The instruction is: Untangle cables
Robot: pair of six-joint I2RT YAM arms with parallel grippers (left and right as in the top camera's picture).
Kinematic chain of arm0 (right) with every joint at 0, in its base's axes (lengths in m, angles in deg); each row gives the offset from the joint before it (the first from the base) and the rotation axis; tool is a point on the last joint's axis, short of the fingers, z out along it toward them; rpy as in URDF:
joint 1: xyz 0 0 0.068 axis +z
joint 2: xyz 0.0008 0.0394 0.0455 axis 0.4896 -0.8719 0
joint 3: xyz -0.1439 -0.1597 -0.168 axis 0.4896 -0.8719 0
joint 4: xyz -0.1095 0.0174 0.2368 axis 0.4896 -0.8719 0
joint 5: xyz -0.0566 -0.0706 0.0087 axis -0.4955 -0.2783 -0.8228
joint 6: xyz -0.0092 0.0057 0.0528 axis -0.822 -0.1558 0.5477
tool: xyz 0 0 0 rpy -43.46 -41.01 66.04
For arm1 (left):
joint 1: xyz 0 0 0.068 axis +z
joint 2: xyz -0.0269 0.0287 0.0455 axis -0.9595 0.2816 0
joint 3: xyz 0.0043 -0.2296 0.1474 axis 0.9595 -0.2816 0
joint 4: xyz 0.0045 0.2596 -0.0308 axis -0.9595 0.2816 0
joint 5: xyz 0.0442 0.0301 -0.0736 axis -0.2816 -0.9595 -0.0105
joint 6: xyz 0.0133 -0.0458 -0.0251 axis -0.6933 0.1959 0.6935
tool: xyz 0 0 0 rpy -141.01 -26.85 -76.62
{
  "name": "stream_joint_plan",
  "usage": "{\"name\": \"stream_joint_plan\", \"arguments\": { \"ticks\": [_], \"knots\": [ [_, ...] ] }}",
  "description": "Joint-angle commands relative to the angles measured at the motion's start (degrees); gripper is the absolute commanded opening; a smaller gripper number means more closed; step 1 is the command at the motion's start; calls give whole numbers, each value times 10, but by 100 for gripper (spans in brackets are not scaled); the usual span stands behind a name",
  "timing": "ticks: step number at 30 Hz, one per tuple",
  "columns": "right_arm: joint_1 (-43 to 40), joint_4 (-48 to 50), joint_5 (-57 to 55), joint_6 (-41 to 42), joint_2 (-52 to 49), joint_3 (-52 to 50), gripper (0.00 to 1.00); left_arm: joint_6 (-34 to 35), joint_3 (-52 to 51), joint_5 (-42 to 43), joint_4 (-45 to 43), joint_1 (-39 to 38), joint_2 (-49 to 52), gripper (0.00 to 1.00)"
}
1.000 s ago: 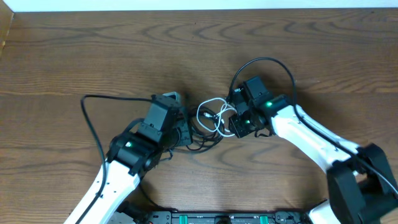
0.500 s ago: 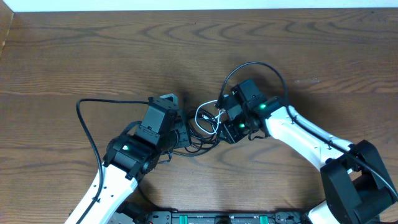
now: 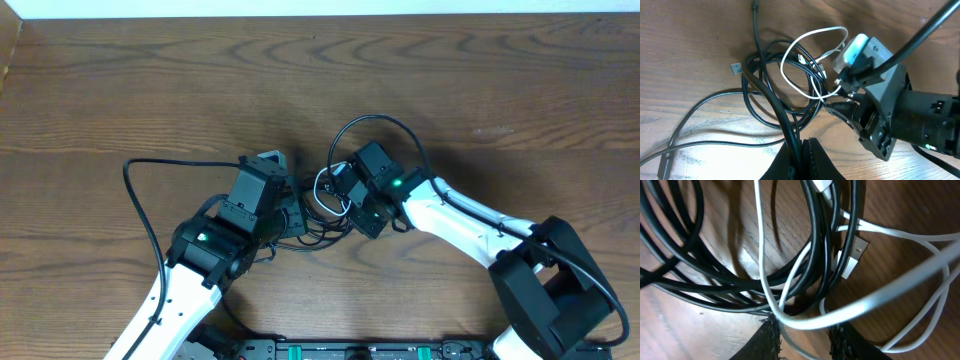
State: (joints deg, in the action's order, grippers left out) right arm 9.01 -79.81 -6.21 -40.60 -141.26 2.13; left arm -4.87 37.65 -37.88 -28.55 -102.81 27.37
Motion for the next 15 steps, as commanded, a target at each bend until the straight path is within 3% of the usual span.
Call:
{"name": "stream_joint_plan", "arguments": {
  "ticks": [1, 5, 7, 8, 12, 15],
  "knots": [
    [4, 2, -12, -33, -16, 0, 25, 5, 0, -8, 0, -1, 1, 8],
    [10, 0, 29, -37, -34, 0, 25, 5, 0, -8, 0, -1, 1, 8],
    [13, -1, 33, -43, -37, 0, 4, 5, 0, -8, 0, -1, 1, 8],
    [13, -2, 33, -43, -37, 0, 1, 5, 0, -8, 0, -1, 1, 8],
    [11, -17, 35, -15, -32, 3, 1, 5, 0, -8, 0, -1, 1, 8],
    [1, -70, 99, -11, -7, 20, 1, 5, 0, -9, 1, -1, 1, 8]
  ]
}}
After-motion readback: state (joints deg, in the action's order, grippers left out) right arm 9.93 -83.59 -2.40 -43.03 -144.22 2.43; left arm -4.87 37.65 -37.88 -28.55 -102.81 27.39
